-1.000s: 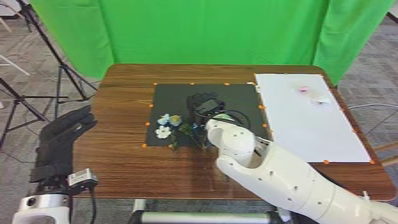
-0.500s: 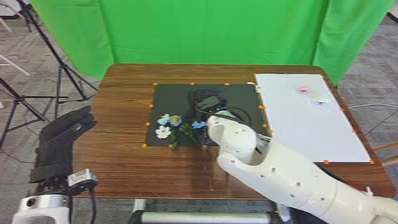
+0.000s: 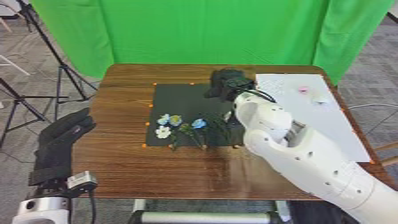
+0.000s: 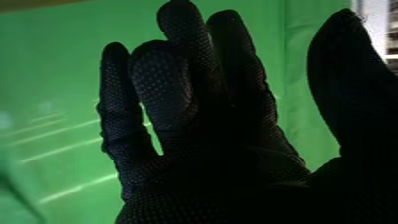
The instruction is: Arrange flowers
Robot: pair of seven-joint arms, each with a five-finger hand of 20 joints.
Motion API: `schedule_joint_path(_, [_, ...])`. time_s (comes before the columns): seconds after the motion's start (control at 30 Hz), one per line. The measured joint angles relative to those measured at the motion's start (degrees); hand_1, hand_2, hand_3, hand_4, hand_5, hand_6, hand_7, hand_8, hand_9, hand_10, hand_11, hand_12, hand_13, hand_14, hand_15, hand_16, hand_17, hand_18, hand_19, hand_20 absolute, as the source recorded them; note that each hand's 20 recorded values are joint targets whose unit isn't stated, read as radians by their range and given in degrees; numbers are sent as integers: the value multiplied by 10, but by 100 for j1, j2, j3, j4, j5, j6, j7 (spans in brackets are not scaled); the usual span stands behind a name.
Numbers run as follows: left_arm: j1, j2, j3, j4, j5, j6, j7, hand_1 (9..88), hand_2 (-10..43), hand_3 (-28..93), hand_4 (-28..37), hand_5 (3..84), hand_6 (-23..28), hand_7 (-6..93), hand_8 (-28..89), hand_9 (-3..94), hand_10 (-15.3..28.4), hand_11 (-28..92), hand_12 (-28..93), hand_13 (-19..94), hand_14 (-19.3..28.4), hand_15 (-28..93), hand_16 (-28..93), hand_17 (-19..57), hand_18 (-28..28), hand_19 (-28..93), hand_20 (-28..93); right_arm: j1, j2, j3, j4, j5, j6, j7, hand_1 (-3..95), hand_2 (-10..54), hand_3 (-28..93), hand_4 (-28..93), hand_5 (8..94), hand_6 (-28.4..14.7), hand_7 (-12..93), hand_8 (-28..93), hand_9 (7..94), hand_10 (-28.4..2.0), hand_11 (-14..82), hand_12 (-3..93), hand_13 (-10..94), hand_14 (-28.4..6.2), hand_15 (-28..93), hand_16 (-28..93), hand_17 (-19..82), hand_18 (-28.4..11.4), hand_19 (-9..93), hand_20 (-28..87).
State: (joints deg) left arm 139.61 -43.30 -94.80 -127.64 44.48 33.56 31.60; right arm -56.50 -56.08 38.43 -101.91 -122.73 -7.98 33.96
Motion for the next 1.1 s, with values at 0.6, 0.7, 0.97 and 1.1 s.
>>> schedule_joint_path(0.6, [-70, 54, 81, -7, -3, 24, 2, 272, 30, 799, -184, 399, 105, 201, -118, 311, 189, 414, 101, 189, 238, 656, -164, -130, 186, 513, 125, 218, 1187, 663, 1002, 704, -514, 847, 281, -25, 848, -255, 463, -96, 190, -122, 485, -224, 287, 172, 576, -142, 812, 140, 190, -244, 814, 101])
schedule_joint_path(0.7, [-61, 74, 84, -8, -27, 48, 45, 272, 30, 798, -184, 400, 105, 201, -118, 312, 189, 413, 100, 189, 238, 656, -164, -130, 186, 513, 125, 251, 1341, 695, 1131, 784, -538, 957, 282, -26, 849, -256, 458, -98, 186, -120, 474, -227, 283, 170, 574, -142, 815, 137, 192, -242, 817, 99])
schedule_joint_path(0.97, [-44, 116, 111, -9, -104, 102, 179, 271, 29, 800, -183, 400, 105, 201, -118, 312, 189, 414, 100, 189, 238, 656, -164, -130, 186, 513, 125, 288, 1641, 780, 1463, 833, -550, 1102, 284, -29, 851, -259, 447, -99, 181, -116, 467, -228, 275, 168, 574, -139, 820, 129, 195, -239, 823, 91])
schedule_joint_path(1.1, [-46, 117, 126, -8, -111, 104, 202, 271, 29, 800, -183, 400, 105, 202, -118, 311, 189, 415, 101, 189, 238, 656, -164, -130, 187, 513, 125, 290, 1681, 820, 1622, 826, -555, 1181, 286, -30, 851, -261, 446, -98, 183, -117, 468, -227, 275, 168, 573, -139, 822, 126, 197, -238, 826, 87])
